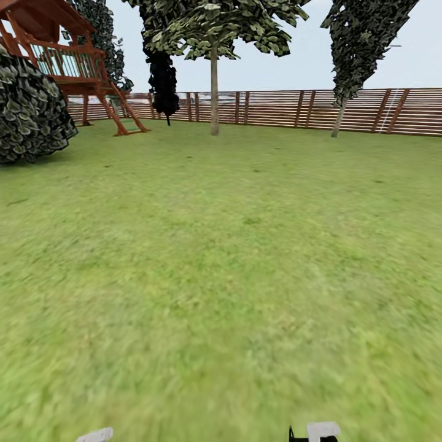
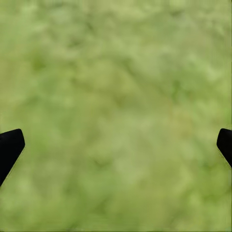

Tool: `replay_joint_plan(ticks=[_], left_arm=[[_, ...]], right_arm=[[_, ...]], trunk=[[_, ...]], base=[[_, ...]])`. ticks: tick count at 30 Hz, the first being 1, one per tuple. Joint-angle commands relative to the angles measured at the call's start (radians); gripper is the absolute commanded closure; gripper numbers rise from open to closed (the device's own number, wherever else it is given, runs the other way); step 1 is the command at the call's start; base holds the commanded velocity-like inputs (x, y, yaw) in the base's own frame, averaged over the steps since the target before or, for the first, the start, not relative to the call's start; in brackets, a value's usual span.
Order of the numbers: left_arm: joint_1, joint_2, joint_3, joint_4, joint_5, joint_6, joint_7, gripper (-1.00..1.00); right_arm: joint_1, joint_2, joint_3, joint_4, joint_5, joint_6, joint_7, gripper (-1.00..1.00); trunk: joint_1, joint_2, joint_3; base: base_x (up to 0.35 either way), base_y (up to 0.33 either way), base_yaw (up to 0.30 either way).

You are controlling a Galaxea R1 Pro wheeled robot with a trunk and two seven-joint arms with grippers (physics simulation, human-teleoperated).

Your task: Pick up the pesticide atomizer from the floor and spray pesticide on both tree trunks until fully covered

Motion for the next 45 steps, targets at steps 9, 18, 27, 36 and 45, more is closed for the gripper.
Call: replay_joint_plan(ticks=[9, 18, 27, 36, 45], left_arm=[[0.0, 0.001, -0.008, 0.0, 0.01, -0.003, -0.001, 1.0], [0.0, 0.002, -0.008, 0.0, 0.01, -0.003, -0.001, 1.0], [0.0, 0.0, -0.009, 0.0, 0.008, -0.003, -0.002, 1.0], [0.0, 0.001, -0.009, 0.0, 0.008, -0.003, -0.002, 1.0], [0.0, 0.0, -0.009, 0.0, 0.008, -0.003, -0.002, 1.0]], right_arm=[[0.0, 0.0, -0.008, 0.048, 0.012, -0.001, -0.004, -1.0], [0.0, -0.001, -0.008, 0.049, 0.012, 0.0, -0.004, -1.0], [0.0, -0.001, -0.008, 0.049, 0.012, 0.0, -0.004, -1.0], [0.0, -0.001, -0.008, 0.049, 0.012, 0.0, -0.004, -1.0], [0.0, -0.001, -0.008, 0.049, 0.012, 0.0, -0.004, -1.0]], trunk=[[0.0, 0.0, -0.001], [0.0, 0.0, -0.001], [0.0, 0.0, -0.001], [0.0, 0.0, -0.001], [0.0, 0.0, -0.001]], base=[[0.34, 0.0, 0.0], [0.34, 0.0, 0.0], [0.34, 0.0, 0.0], [0.34, 0.0, 0.0], [0.34, 0.0, 0.0]])
